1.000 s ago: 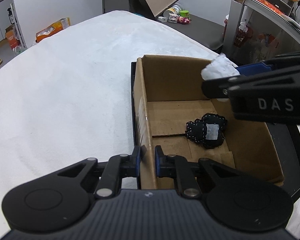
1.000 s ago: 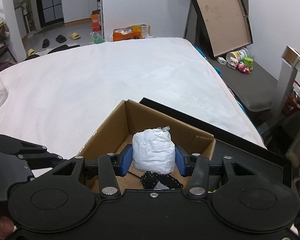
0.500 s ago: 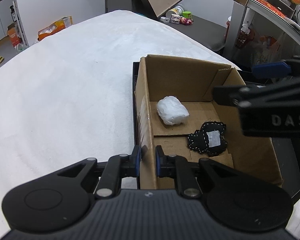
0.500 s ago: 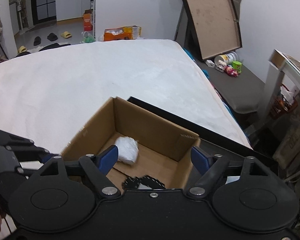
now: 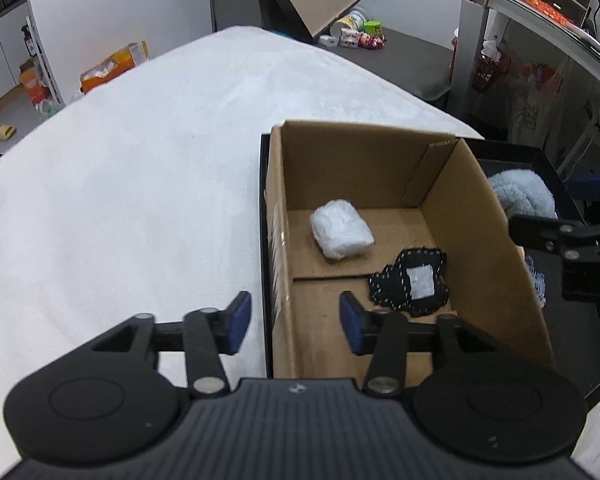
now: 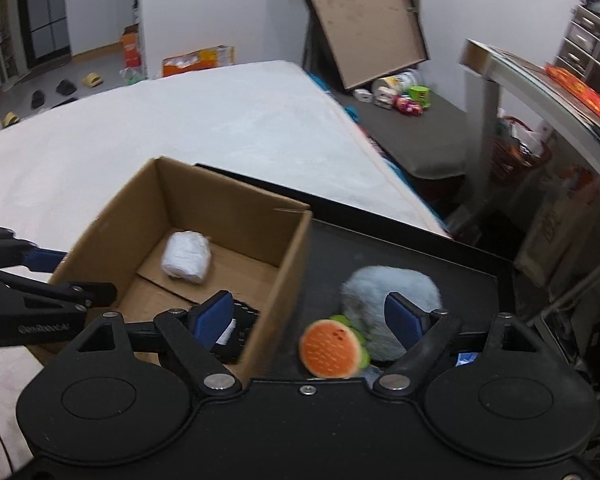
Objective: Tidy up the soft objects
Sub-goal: 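Reach the right gripper to the grey fluffy plush and grasp it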
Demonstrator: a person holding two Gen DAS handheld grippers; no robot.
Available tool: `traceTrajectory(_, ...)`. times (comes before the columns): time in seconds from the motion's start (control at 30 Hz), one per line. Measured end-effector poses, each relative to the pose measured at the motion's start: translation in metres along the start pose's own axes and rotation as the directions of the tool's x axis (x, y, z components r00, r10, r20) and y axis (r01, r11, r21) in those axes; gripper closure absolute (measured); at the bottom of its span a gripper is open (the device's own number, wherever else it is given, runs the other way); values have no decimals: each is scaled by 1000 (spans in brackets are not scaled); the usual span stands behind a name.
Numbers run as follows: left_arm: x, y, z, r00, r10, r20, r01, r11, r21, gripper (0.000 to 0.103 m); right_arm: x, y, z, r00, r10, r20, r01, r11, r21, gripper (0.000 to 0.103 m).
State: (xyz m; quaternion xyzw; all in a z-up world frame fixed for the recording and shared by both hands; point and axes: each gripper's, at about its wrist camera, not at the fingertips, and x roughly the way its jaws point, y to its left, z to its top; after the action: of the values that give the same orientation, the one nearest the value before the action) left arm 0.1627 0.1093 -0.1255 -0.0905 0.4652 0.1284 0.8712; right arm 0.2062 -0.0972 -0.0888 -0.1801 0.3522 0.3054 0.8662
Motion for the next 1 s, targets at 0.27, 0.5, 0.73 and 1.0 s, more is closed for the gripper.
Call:
traceTrajectory(0.27, -1, -14, 8, 999, 45, 17, -45, 999, 4, 32, 3, -35, -13, 1000, -30, 0, 30, 998, 57, 20)
traceTrajectory(0.5, 3, -28, 12, 998, 64, 16, -64, 997, 36, 30, 11, -56, -23, 999, -39, -15, 40, 993, 112, 18)
traceTrajectory(0.73, 8, -37, 15, 995, 93, 33, -95, 994, 61, 26, 25, -72, -27, 999, -40, -20, 43, 985, 165, 10)
traceTrajectory(1.0, 18, -43, 19, 992, 124, 26, -125, 989, 79, 24, 44, -81, -27, 1000, -10, -29, 16, 978, 209, 10)
